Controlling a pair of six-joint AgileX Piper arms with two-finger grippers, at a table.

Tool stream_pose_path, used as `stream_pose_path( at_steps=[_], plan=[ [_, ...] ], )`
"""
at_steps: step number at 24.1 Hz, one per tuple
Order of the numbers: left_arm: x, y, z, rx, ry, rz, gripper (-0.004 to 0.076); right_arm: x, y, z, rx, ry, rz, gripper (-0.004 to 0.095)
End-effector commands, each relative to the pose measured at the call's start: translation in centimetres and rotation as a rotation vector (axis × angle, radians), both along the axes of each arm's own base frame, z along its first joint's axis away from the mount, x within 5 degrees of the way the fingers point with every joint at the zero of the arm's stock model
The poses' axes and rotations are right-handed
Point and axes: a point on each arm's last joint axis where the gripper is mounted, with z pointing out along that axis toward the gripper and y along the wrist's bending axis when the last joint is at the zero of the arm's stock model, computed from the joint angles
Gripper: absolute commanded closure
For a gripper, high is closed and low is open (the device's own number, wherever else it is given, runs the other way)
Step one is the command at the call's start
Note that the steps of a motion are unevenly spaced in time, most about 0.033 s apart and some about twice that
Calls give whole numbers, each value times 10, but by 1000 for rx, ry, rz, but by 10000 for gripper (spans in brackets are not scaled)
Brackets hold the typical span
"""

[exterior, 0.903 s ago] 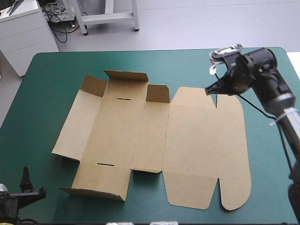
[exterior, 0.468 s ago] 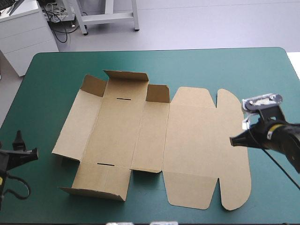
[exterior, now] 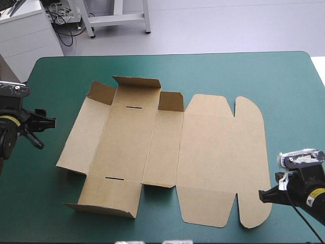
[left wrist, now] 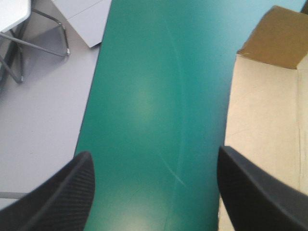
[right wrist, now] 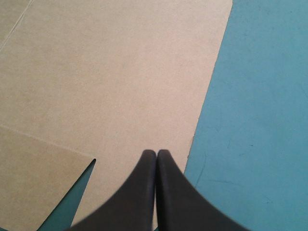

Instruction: Fold the box

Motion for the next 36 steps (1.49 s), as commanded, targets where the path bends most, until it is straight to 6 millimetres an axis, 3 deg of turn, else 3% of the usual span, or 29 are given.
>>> stream_pose_path(
  at_steps=[1, 5, 9, 13, 17, 22, 29, 36],
  plan=[
    [17, 3, 13, -10, -48, -29, 211, -6, -2, 8, 21, -94, 2, 930],
    [47, 38, -20, -81, 123, 13, 211, -18, -6, 9, 30, -124, 0, 931],
    [74, 63, -68, -366, 301, -86, 211, -20, -6, 10, 29, -133, 0, 930],
    [87, 70, -108, -448, 501, -141, 223, -20, -6, 9, 28, -131, -1, 931],
    [95, 62, -134, -606, 622, -242, 254, -20, -6, 9, 28, -131, -1, 930],
    [97, 57, -147, -712, 712, -286, 257, -20, -7, 9, 27, -124, -1, 931],
    [104, 51, -152, -794, 699, -284, 266, -20, -7, 9, 23, -121, -2, 930],
    [108, 16, -155, -746, 793, -318, 333, -20, -7, 9, 21, -121, -3, 931]
  ],
)
